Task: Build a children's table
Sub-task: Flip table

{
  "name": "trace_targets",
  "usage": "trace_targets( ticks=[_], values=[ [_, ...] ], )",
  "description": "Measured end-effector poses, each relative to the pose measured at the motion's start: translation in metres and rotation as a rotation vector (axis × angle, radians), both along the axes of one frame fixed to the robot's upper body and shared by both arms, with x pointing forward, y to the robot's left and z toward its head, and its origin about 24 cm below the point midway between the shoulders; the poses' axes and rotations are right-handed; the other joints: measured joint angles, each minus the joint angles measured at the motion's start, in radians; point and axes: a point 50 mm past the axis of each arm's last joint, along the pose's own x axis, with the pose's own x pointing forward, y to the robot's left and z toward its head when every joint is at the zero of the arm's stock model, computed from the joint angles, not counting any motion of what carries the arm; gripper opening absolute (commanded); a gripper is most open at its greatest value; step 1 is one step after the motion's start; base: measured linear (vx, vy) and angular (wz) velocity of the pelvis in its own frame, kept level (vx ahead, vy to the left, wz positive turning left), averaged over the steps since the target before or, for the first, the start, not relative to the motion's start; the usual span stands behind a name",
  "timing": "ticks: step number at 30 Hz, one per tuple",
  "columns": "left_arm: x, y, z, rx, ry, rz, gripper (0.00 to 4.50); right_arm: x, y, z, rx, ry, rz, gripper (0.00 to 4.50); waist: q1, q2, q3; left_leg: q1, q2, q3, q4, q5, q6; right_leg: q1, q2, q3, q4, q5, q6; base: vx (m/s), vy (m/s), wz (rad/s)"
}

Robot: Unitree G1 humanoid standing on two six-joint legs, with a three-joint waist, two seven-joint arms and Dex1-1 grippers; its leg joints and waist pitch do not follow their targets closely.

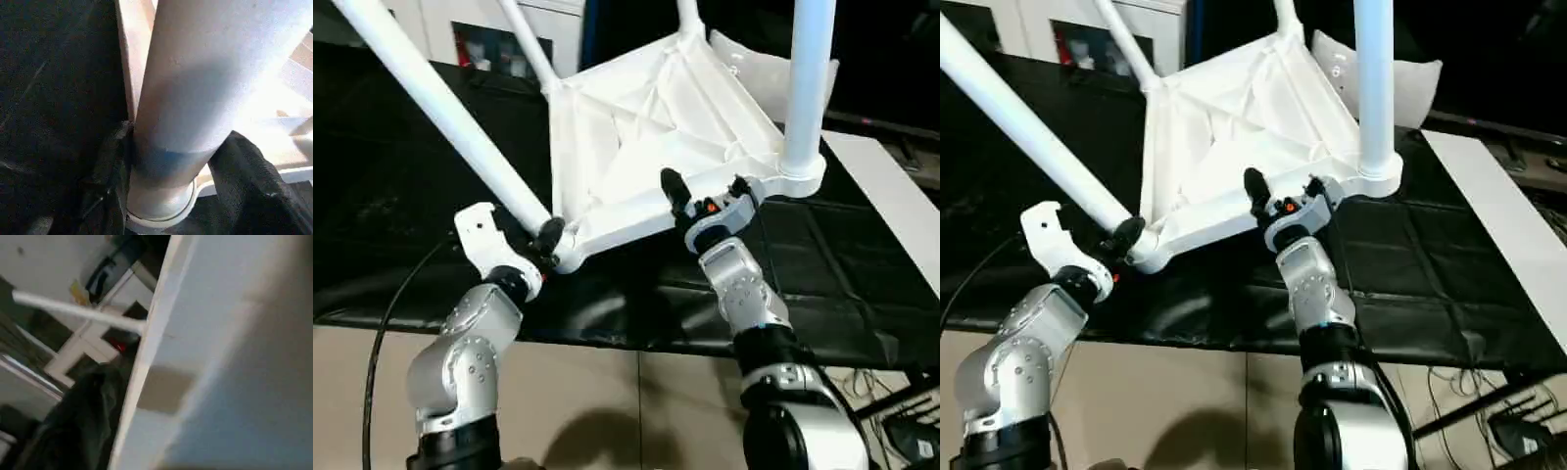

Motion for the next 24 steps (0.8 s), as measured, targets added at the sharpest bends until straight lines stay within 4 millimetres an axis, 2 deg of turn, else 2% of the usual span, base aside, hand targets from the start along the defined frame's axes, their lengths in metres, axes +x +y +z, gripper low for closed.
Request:
trace_targets(
  ticks=[4, 6, 10, 15, 24],
  values=[
    [-0.0015, 0.001, 0.0014, 0.001, -0.009, 0.002, 2.06, -0.0006, 0.0017, -0.0001, 0.019, -0.001, 0.025, 3.2, -0.005, 0.0, 0.0, 0.0, 0.0, 0.0, 0.0, 0.002, 0.003, -0.001, 0.0, 0.0, 0.0, 0.0, 0.0, 0.0, 0.0, 0.0],
    [-0.0019, 0.0011, 0.0013, -0.001, -0.009, 0.002, 2.06, -0.001, 0.0029, -0.0001, 0.029, -0.003, 0.04, 2.94, -0.005, 0.0, 0.0, -0.001, 0.0, 0.0, 0.0, 0.002, 0.003, -0.001, 0.0, 0.0, 0.0, 0.0, 0.0, 0.0, 0.0, 0.0],
    [-0.0025, 0.0015, 0.001, -0.002, -0.009, 0.002, 2.06, -0.0017, 0.0049, -0.0004, 0.048, -0.002, 0.067, 2.76, -0.005, 0.0, 0.0, -0.001, 0.0, 0.001, 0.0, 0.002, 0.004, -0.001, 0.0, 0.0, 0.0, 0.0, 0.0, 0.0, 0.0, 0.0],
    [-0.0028, 0.0017, 0.001, -0.002, -0.009, 0.002, 2.06, -0.0019, 0.005, -0.0007, 0.051, 0.001, 0.07, 2.26, -0.005, 0.0, 0.0, -0.001, 0.001, 0.001, 0.0, 0.003, 0.004, -0.002, 0.0, 0.0, 0.0, 0.0, -0.001, 0.0, 0.0, 0.0],
    [-0.0042, 0.0008, 0.0005, 0.0, -0.012, -0.014, 2.06, -0.0018, 0.0037, -0.0009, 0.071, 0.006, 0.065, 2.0, -0.004, 0.0, 0.0, -0.001, 0.001, 0.001, 0.0, 0.003, 0.004, -0.002, 0.0, 0.0, 0.0, 0.0, -0.001, 0.0, 0.0, 0.0]
  ],
)
